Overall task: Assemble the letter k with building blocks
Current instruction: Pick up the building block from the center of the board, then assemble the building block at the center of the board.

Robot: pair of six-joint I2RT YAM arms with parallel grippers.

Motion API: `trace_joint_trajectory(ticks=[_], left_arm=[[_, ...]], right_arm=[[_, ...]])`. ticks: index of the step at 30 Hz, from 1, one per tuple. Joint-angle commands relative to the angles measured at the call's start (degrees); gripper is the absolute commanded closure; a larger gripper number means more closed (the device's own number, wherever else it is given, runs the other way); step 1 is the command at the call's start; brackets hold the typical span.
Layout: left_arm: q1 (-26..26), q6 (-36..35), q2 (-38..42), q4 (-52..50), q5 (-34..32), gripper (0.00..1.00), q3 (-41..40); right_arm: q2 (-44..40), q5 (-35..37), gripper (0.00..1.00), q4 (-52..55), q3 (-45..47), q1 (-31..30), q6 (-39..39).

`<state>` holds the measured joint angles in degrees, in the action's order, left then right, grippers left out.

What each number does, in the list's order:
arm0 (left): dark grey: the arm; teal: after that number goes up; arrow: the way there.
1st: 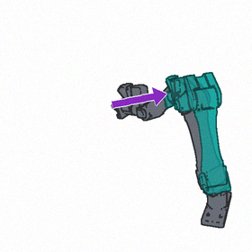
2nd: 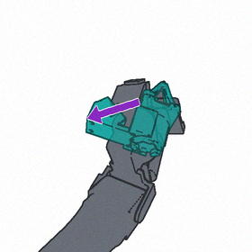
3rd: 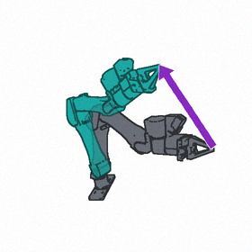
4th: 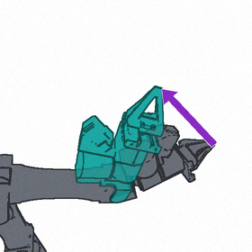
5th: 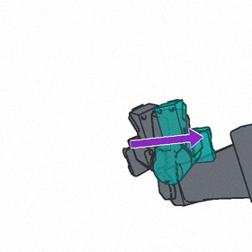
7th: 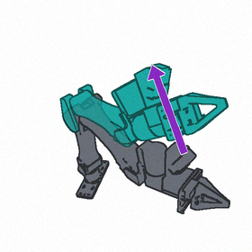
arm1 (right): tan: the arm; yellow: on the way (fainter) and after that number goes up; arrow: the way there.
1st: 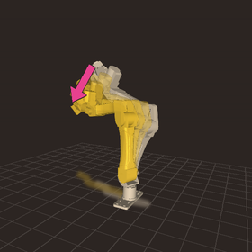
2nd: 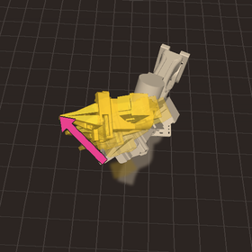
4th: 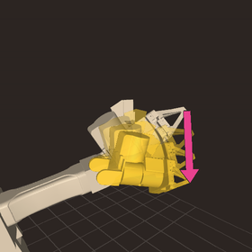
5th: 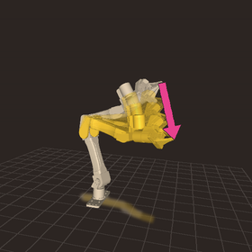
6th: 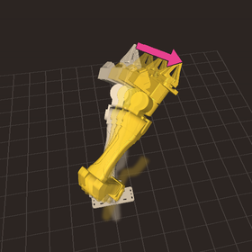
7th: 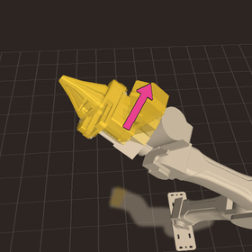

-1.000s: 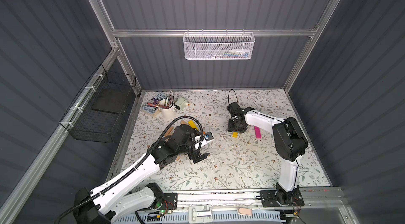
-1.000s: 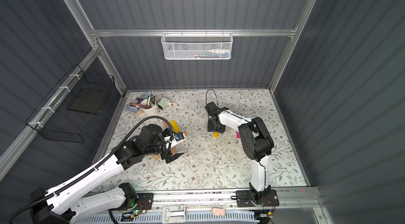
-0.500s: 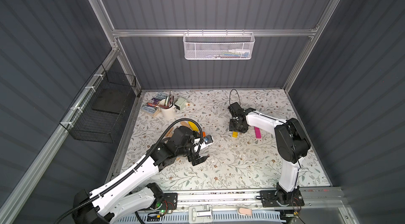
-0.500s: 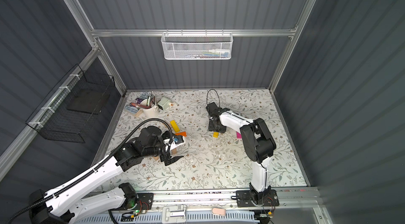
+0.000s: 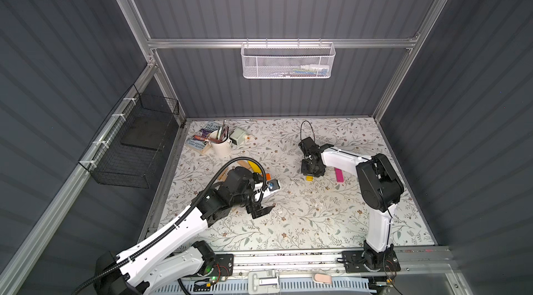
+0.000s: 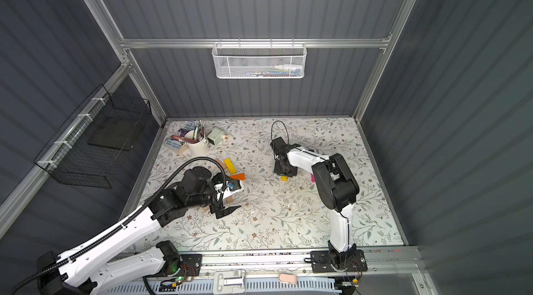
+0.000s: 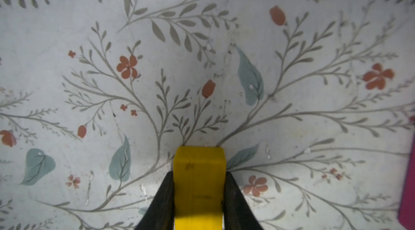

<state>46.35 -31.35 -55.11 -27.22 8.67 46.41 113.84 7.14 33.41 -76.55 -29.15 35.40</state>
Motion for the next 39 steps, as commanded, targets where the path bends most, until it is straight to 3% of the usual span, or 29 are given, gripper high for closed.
trace_joint_trajectory(ticks=[1, 7, 11, 17, 23, 30, 34, 39], left_arm=[[-0.11, -1.15, 0.75, 0.10, 0.70, 0.00, -0.66], [-0.11, -2.00, -0.54, 1.28, 1.31, 0.00, -0.67], [-0.11, -2.75, -1.50, 1.95, 1.39, 0.00, 0.55], [-0.03, 6.44, -5.19, 6.91, 2.37, 0.00, 6.10], [-0.09, 9.38, -7.01, 5.53, 3.54, 0.00, 9.39], [-0.06, 8.58, -4.16, 3.93, 4.85, 0.01, 5.51], [-0.05, 8.41, -2.93, 4.17, 4.95, 0.00, 4.71], [-0.10, 8.41, -2.84, 4.03, 4.72, 0.00, 4.23]], right_arm=[[-0.87, 0.40, 0.78, 0.83, 0.79, -0.18, -5.39], [-8.90, 1.78, 0.77, -1.79, 2.39, 1.06, -20.39], [-17.17, -0.18, 0.77, -1.85, 4.06, 4.92, -30.21], [-27.74, -8.94, 0.75, -2.21, 6.04, 16.76, -42.77], [-35.52, -12.99, 0.74, -10.46, 14.56, 26.94, -61.05], [-34.16, -18.67, 0.71, -1.91, 16.76, 34.11, -81.92], [-30.65, -24.89, 0.76, 0.46, 16.36, 38.33, -85.26], [-23.53, -24.91, 0.76, 1.57, 15.64, 39.47, -89.53]])
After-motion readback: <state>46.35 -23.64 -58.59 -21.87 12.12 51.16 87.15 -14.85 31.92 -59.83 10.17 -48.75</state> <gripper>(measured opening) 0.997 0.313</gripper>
